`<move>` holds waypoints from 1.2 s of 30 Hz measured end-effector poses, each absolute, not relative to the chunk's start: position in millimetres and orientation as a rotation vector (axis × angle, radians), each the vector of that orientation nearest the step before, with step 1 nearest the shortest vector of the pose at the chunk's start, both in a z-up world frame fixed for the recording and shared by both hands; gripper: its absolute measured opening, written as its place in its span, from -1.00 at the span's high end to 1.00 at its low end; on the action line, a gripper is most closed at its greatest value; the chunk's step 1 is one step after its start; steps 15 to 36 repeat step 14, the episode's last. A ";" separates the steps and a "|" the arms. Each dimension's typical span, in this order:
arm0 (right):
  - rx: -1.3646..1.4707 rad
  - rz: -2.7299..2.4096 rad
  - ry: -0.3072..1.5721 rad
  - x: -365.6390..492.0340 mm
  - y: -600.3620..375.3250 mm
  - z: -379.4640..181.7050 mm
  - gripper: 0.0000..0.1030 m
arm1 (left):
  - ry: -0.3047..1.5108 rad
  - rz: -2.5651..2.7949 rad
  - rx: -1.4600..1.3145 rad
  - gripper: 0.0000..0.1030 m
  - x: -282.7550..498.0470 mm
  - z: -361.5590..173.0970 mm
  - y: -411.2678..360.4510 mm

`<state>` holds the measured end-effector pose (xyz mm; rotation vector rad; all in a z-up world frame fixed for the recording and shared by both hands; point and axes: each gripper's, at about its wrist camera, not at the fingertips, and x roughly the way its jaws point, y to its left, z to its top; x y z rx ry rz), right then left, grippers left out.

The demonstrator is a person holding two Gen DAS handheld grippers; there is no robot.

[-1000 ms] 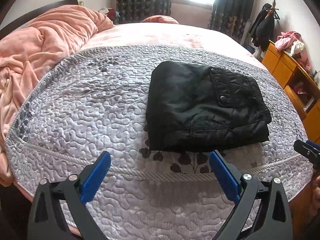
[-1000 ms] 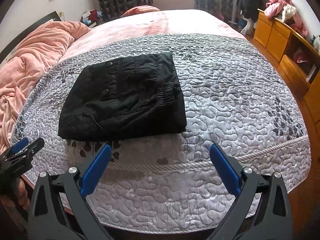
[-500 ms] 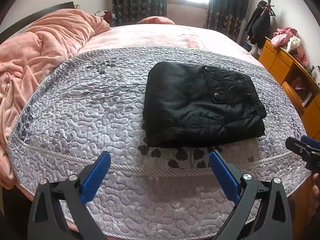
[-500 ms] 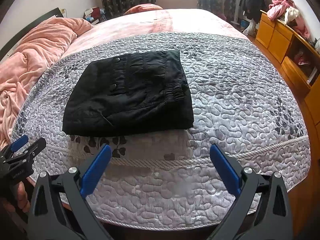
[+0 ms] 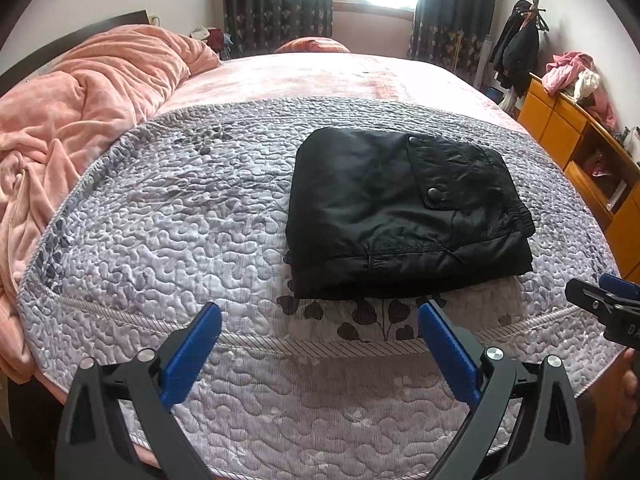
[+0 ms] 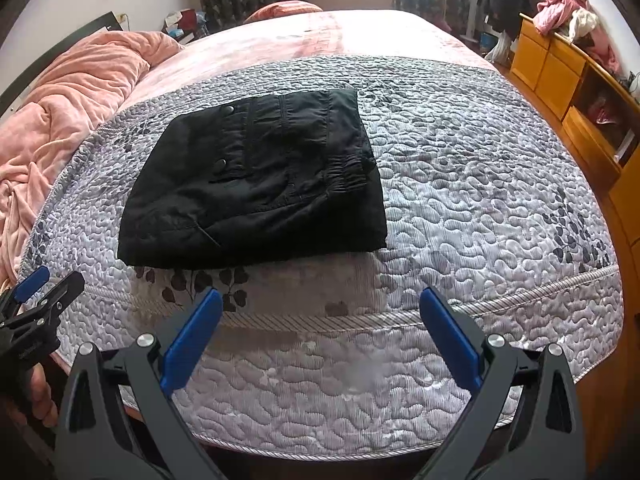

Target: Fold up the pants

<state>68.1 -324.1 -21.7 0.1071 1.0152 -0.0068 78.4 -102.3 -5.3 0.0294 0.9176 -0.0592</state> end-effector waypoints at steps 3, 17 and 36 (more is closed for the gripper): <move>0.110 -0.008 1.019 68.4 -325.0 -22.9 -0.91 | 0.935 -0.073 0.022 -0.92 80.0 -6.4 -103.0; 0.117 -0.009 1.022 67.7 -324.8 -23.6 -0.91 | 0.955 -0.073 0.008 -0.92 81.3 -8.5 -101.4; 0.117 -0.009 1.022 67.7 -324.8 -23.6 -0.91 | 0.955 -0.073 0.008 -0.92 81.3 -8.5 -101.4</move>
